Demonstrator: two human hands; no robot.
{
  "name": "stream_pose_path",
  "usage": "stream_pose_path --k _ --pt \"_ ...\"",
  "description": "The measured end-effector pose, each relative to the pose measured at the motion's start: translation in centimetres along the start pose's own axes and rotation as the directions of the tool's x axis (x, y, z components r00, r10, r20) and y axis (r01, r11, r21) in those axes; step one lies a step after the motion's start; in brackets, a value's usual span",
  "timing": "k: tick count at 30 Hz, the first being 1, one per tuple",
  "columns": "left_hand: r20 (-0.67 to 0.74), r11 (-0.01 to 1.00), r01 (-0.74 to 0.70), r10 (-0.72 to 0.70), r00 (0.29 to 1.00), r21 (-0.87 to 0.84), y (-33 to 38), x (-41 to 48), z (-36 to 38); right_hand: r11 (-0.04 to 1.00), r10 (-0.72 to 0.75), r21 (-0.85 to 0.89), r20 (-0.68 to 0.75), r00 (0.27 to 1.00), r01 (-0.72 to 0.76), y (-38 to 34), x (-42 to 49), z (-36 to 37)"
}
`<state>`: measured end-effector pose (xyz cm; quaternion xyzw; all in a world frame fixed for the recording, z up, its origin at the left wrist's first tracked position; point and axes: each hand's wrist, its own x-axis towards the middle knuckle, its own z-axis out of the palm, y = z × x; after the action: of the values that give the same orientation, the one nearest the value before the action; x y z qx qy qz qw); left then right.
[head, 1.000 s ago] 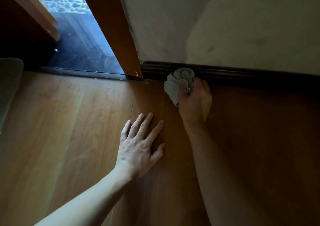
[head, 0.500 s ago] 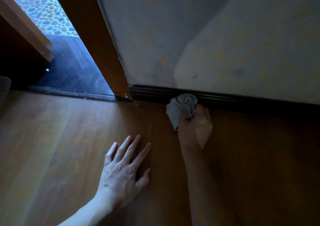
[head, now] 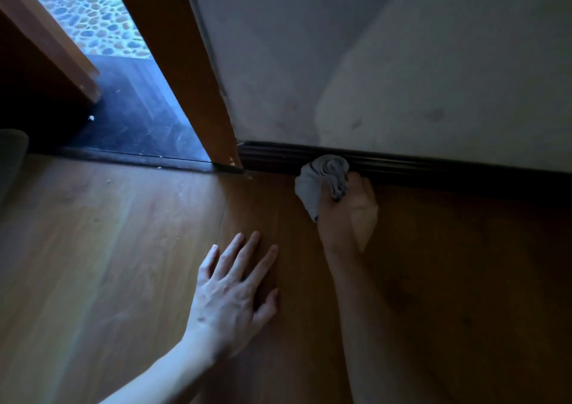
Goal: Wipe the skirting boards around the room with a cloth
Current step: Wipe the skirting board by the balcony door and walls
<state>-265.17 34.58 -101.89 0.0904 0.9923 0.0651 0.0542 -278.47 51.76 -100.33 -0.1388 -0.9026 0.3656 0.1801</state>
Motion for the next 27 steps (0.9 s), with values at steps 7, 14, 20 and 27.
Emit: stream_pose_path --k 7,14,20,27 --pt "0.001 1.0 0.013 -0.013 1.0 -0.003 0.2 0.1 0.2 0.995 0.104 0.016 -0.117 0.988 -0.103 1.9 0.4 -1.1" --pt "-0.025 1.0 0.001 -0.001 1.0 -0.004 0.2 0.1 0.5 0.988 0.146 0.064 -0.153 0.977 -0.137 1.6 0.5 -1.0" --pt "-0.057 1.0 -0.011 0.011 0.998 0.0 0.1 0.1 0.8 0.999 0.028 0.027 -0.067 0.997 -0.026 1.2 0.5 -1.1" --pt "-0.061 1.0 -0.001 0.001 0.998 -0.007 0.5 0.1 0.4 0.985 0.172 0.031 -0.22 0.96 -0.17 3.8 1.6 -2.8"
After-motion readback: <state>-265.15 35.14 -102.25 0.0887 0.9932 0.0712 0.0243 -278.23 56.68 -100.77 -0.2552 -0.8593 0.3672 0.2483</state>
